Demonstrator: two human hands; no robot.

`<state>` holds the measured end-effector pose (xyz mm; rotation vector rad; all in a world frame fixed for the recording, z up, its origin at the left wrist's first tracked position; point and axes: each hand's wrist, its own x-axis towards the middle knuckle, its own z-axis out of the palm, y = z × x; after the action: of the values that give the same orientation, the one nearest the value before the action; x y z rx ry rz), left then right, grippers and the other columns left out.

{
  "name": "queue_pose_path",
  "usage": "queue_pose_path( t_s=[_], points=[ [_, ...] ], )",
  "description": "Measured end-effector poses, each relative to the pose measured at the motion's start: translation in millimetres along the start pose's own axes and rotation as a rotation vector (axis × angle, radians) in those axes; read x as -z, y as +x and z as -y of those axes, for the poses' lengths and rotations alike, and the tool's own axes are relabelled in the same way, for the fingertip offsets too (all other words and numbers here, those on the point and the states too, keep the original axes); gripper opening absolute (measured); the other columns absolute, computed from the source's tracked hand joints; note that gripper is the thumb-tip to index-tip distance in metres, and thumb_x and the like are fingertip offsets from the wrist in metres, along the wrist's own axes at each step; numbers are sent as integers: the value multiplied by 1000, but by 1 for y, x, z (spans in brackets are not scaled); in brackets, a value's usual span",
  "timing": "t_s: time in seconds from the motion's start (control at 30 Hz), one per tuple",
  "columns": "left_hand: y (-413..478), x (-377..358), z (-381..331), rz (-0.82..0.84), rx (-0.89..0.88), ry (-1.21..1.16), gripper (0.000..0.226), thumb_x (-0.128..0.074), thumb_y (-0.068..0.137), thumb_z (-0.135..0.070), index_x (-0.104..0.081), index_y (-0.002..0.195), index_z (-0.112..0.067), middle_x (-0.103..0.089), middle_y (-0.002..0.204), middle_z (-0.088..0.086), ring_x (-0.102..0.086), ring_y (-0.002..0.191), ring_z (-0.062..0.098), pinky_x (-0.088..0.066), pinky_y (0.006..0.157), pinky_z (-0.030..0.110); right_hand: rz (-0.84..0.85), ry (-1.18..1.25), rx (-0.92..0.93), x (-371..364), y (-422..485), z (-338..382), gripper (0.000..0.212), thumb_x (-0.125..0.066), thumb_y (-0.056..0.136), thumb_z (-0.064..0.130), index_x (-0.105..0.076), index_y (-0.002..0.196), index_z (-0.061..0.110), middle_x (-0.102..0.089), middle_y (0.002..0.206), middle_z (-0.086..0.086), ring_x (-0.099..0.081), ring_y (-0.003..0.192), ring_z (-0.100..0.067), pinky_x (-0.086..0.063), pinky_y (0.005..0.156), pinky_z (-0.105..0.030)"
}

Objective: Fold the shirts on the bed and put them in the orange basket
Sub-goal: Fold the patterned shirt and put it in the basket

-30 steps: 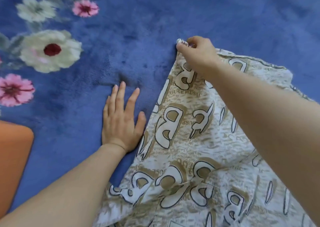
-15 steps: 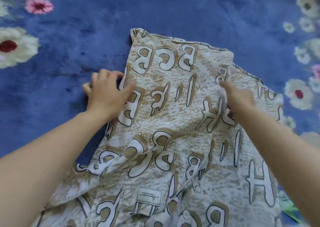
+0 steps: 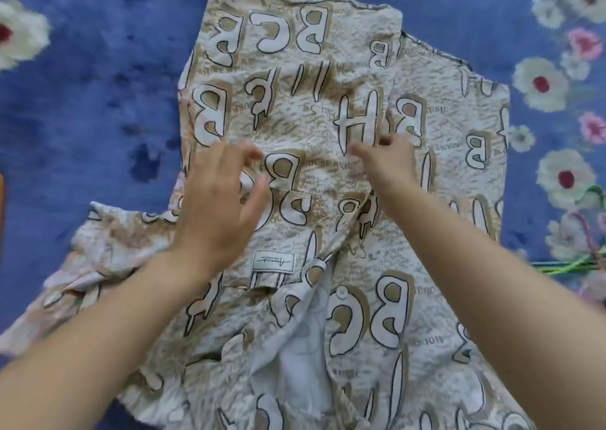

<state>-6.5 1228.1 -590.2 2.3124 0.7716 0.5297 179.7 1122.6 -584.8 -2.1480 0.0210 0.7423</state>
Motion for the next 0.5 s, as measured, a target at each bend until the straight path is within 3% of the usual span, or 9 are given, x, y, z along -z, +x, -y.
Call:
queue_pose_path(
  t_s=[0.1,0.2,0.27,0.3,0.4,0.5],
  points=[
    [-90,3,-16,357,4,102,41,-44,83,-53,-47,110,-22,-53,94,-3,-55,80,19,-45,60,32,21,-42,15,0,-46,-29,41,-65,86,15,-48,123,13,-60,108,-1,-53,67,-4,-41,49,-14],
    [-144,14,-18,580,71,257,57,-55,83,-50,-46,129,-19,-59,106,2,-60,95,25,-45,66,34,44,-31,-68,-2,-91,-52,33,-66,84,13,-51,112,14,-57,87,2,-59,80,-21,-53,68,-36],
    [-157,27,-28,615,173,250,51,-53,90,-39,-38,137,-25,-61,114,1,-60,103,27,-40,69,34,108,-52,-135,-3,-116,-65,34,-64,83,12,-51,115,12,-57,79,-2,-59,74,-24,-54,72,-44],
    [-162,28,-31,610,191,249,49,-50,92,-32,-34,139,-30,-61,115,-1,-61,101,27,-39,68,33,146,-60,-144,-4,-123,-70,28,-63,84,11,-52,110,12,-57,74,-4,-58,68,-24,-53,68,-43],
    [-188,30,-61,672,-27,339,57,-45,88,-18,-30,141,-37,-60,106,-1,-64,83,29,-41,55,32,175,-47,-60,4,-152,-87,19,-61,86,12,-53,103,15,-54,77,-1,-52,67,-19,-44,59,-35],
    [-214,25,-76,882,57,375,70,-38,95,-27,5,149,-36,-44,127,2,-58,99,29,-35,64,32,123,-316,98,13,-173,-112,20,-60,89,25,-53,105,16,-53,92,0,-51,82,-17,-38,68,-28]
  ],
)
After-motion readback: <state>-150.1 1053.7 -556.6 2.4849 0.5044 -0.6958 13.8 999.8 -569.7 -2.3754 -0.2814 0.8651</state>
